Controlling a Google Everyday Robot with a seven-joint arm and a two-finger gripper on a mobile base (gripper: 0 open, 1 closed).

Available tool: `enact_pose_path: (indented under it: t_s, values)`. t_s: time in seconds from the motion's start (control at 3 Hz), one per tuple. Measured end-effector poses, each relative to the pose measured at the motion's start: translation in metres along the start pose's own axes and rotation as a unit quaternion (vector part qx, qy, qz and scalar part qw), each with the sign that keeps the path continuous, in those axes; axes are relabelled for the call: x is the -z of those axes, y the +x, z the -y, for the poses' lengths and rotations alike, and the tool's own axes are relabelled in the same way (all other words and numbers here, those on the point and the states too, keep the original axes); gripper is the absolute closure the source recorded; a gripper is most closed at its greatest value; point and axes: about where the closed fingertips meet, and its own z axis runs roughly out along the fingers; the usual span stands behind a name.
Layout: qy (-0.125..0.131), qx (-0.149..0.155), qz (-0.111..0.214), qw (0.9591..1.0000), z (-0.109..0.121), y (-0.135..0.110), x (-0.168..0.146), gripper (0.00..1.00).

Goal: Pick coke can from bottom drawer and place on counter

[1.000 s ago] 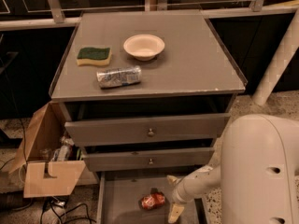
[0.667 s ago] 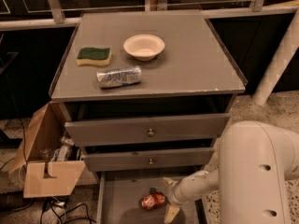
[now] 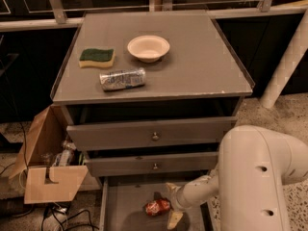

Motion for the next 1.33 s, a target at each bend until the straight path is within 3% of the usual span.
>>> enact_pose_path:
  t_s: [0.33, 0.67, 1.33]
  values:
    - [0.002, 0.014, 0.001, 0.9999, 0.023, 0.005, -0.042, 0.00]
    - [-0.003, 0.009, 0.004, 1.0000, 0.017, 0.008, -0.048, 0.00]
    - [-0.017, 0.000, 0.025, 0.9996, 0.013, 0.007, -0.096, 0.00]
